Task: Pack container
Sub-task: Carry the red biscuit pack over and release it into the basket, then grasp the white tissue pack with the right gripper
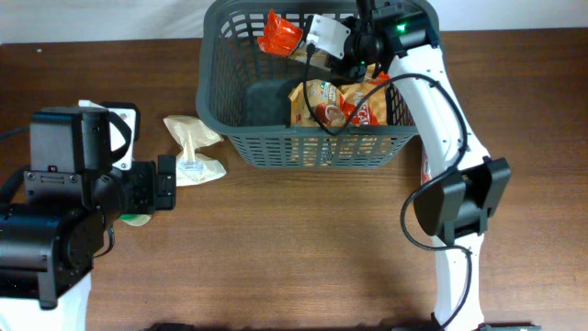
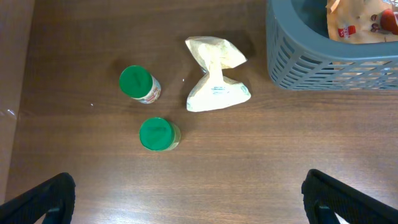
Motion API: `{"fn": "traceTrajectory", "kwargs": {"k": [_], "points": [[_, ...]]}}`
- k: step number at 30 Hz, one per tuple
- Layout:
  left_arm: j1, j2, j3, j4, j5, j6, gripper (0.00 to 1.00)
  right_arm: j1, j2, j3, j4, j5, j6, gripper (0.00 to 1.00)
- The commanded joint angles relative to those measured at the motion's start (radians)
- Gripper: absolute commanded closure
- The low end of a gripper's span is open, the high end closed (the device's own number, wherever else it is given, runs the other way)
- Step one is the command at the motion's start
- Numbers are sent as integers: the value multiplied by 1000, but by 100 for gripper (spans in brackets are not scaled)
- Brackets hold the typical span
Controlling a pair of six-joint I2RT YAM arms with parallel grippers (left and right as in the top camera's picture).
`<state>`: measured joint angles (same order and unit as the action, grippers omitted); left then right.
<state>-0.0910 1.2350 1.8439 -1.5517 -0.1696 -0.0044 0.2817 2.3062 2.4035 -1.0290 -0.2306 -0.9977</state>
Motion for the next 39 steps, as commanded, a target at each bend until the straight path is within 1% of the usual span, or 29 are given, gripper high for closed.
{"fn": "traceTrajectory", "kwargs": {"k": [1,2,3,4,5,6,8,12,13,15,17,21,25,28,29,30,31,32,33,34,35,37,39], "points": [[6,2,5,2,-11,-3,1,29,-9,23,21,91,20,96],[6,3,5,2,-11,-3,1,45,-11,26,28,174,47,71],[6,3,5,2,-11,-3,1,52,-12,31,35,220,80,53],[6,3,5,2,-11,-3,1,58,-14,38,41,252,130,27],[6,2,5,2,-11,-3,1,61,-18,46,47,269,183,16],[6,2,5,2,-11,-3,1,63,-26,58,46,268,234,13],[6,3,5,2,-11,-3,1,63,-43,82,45,267,314,11],[6,3,5,2,-11,-3,1,63,-106,150,5,267,411,10],[6,3,5,2,-11,-3,1,62,-123,170,-16,267,419,11],[6,3,5,2,-11,-3,1,60,-166,212,-63,269,445,18],[6,2,5,2,-11,-3,1,49,-216,253,-108,270,500,20],[6,3,5,2,-11,-3,1,-19,-315,290,-164,269,645,20],[6,2,5,2,-11,-3,1,-180,-397,291,-203,268,821,20],[6,3,5,2,-11,-3,1,-350,-407,289,-233,240,916,20],[6,2,5,2,-11,-3,1,-414,-399,285,-244,207,939,18],[6,3,5,2,-11,-3,1,-465,-389,278,-253,172,959,11],[6,3,5,2,-11,-3,1,-522,-375,267,-265,126,984,9],[6,3,5,2,-11,-3,1,-568,-359,255,-277,84,1007,9],[6,2,5,2,-11,-3,1,-614,-335,238,-294,34,1028,16],[6,2,5,2,-11,-3,1,-651,-310,217,-314,-16,1041,28],[6,2,5,2,-11,-3,1,-674,-287,196,-330,-57,1040,35],[6,2,5,2,-11,-3,1,-700,-238,146,-369,-111,1040,36],[6,2,5,2,-11,-3,1,-701,-188,83,-399,-116,1040,30]]}}
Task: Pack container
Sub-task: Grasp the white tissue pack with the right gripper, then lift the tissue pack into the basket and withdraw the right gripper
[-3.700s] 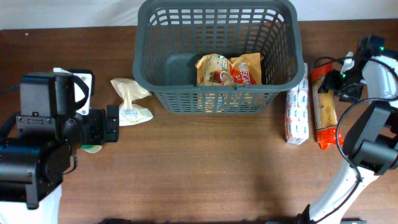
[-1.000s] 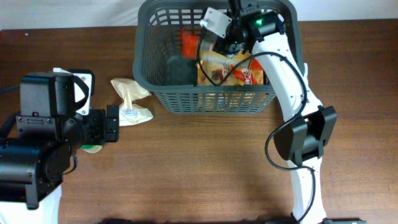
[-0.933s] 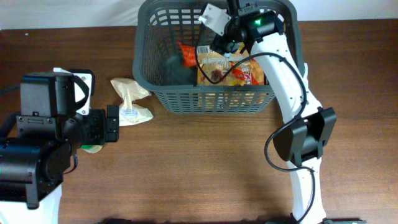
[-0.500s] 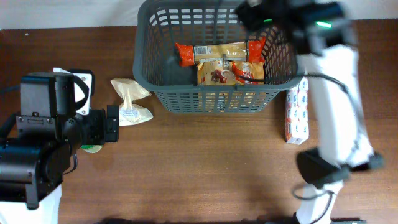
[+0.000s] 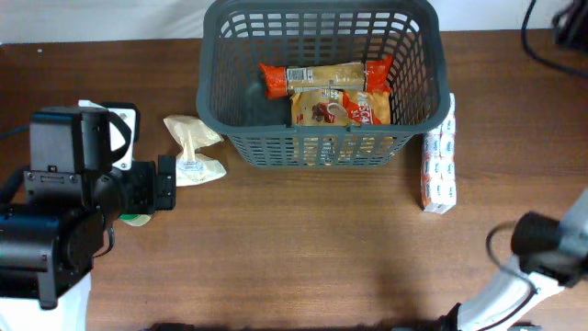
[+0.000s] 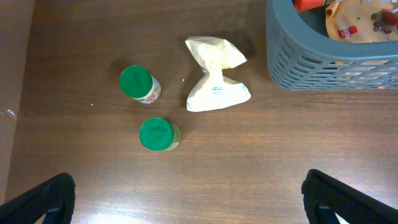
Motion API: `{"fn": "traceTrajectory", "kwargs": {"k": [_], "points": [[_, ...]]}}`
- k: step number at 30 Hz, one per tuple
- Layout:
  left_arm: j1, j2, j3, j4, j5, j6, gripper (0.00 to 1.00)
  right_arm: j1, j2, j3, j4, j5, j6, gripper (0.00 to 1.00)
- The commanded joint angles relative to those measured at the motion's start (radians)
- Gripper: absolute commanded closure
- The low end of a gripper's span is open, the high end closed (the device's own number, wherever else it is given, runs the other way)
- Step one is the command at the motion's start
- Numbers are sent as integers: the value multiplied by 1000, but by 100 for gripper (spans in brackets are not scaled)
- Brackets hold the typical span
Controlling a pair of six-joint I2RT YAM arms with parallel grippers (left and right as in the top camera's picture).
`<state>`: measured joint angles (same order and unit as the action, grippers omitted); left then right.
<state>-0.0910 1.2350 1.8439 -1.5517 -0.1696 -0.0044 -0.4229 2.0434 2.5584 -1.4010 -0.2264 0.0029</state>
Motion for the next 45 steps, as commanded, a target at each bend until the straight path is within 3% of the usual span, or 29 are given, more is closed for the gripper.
{"fn": "traceTrajectory", "kwargs": {"k": [1,9,19,24,25,27,29,38,45], "points": [[6,2,5,2,-11,-3,1,10,97,-109,-34,-122,38,29],[6,3,5,2,-11,-3,1,109,191,-431,100,-130,-3,21],[6,3,5,2,-11,-3,1,195,191,-736,283,-155,-76,22],[6,2,5,2,-11,-3,1,199,191,-851,388,-155,-47,43],[6,2,5,2,-11,-3,1,199,191,-860,392,-155,-47,57],[6,2,5,2,-11,-3,1,193,191,-862,393,-156,-47,87],[6,2,5,2,-11,-3,1,184,183,-853,396,-156,-44,96],[6,2,5,2,-11,-3,1,63,33,-639,365,-189,45,96],[6,2,5,2,-11,-3,1,29,-176,-243,319,-314,58,96]]}}
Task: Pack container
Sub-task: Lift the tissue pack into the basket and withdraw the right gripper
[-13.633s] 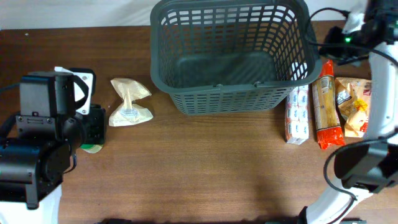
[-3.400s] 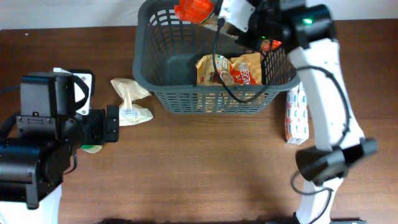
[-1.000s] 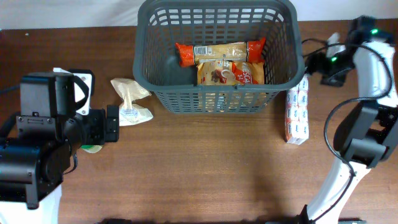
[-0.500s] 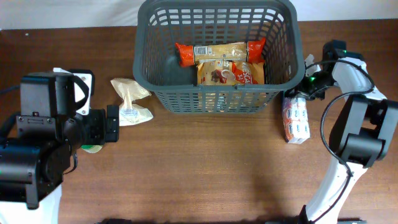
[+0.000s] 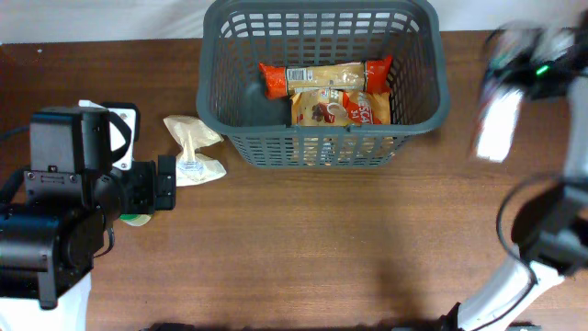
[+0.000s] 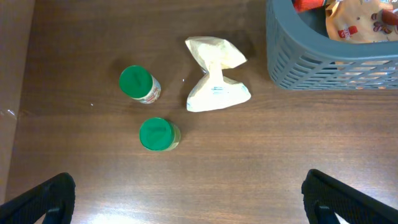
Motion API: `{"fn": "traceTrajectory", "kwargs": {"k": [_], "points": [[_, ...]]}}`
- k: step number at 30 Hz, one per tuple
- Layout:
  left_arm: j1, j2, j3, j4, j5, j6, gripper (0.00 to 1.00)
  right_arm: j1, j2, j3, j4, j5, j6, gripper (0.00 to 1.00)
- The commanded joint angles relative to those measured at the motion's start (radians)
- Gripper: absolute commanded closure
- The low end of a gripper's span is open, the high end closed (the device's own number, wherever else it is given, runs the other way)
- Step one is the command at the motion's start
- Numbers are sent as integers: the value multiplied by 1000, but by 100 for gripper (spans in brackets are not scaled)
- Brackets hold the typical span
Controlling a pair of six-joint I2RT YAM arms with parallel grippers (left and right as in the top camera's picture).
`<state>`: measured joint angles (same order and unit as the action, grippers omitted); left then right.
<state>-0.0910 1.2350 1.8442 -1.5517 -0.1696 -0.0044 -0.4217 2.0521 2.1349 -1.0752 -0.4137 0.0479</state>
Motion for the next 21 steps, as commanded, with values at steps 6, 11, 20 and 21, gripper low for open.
{"fn": "traceTrajectory", "kwargs": {"k": [6,11,20,21], "points": [[6,3,5,2,-11,-3,1,201,-289,354,-31,-159,-122,96],[6,3,5,2,-11,-3,1,451,-308,367,-82,-158,-417,96],[6,2,5,2,-11,-3,1,753,-158,349,-162,83,-921,96],[6,2,5,2,-11,-3,1,766,-133,349,-162,83,-957,96]]}}
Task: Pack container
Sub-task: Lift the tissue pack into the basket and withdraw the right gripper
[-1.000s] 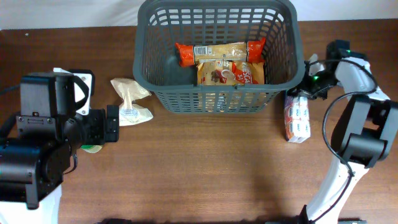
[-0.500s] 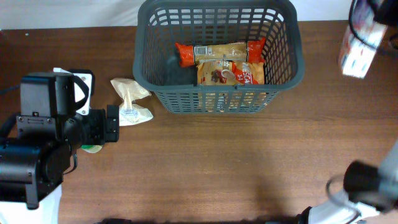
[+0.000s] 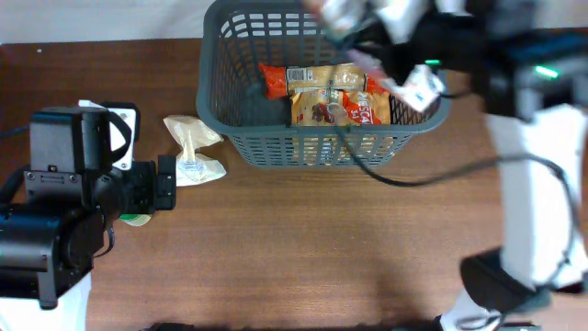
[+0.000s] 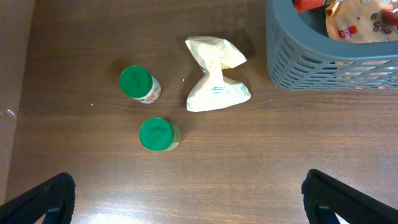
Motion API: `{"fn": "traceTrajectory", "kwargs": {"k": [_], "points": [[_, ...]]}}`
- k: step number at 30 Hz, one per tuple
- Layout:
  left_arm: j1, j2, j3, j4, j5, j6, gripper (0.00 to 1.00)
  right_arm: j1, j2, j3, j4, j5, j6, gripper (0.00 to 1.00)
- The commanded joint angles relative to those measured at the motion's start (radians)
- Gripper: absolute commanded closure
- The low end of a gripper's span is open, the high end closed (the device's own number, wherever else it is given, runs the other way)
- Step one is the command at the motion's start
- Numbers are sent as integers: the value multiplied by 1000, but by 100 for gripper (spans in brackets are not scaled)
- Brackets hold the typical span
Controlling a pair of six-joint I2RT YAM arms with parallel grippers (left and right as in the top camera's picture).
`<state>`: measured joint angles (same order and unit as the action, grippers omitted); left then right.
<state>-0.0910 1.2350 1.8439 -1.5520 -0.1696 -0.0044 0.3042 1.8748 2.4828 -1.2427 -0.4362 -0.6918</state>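
A grey basket [image 3: 213, 110] at the table's far side holds an orange-ended snack pack [image 3: 322, 75] and a brown snack bag [image 3: 331, 110]. My right gripper [image 3: 404, 72], blurred by motion, is over the basket's right part. It is shut on a white and blue box [image 3: 419, 88] hanging just inside the right rim. My left gripper [image 4: 193, 205] is open and hangs above bare table. Ahead of it lie a cream pouch [image 4: 214, 81] and two green-lidded jars [image 4: 135, 82] [image 4: 155, 134].
The basket's grey wall [image 4: 323, 62] fills the top right of the left wrist view. The left arm's black body [image 3: 64, 202] covers the table's left side and hides most of the jars from overhead. The right arm's white link [image 3: 537, 175] stands at the right.
The right arm has moved left with the white and blue box, from right of the basket to over its right part. The left arm, pouch and jars have not moved.
First my right gripper was down in the basket at the orange-ended pack. Then the pack lay in the basket, the arm was nearly out of view, and the box stood on the table right of the basket. Later the box was off the table, and now it is over the basket.
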Motion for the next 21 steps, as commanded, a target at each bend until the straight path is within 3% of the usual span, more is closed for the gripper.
{"fn": "traceTrajectory", "kwargs": {"k": [1,4,21], "points": [[6,2,5,2,-11,-3,1,51,66,1,5,103,-245,96],[6,3,5,2,-11,-3,1,80,146,1,5,100,-300,96],[6,3,5,2,-11,-3,1,95,472,1,-20,161,-295,96]]}}
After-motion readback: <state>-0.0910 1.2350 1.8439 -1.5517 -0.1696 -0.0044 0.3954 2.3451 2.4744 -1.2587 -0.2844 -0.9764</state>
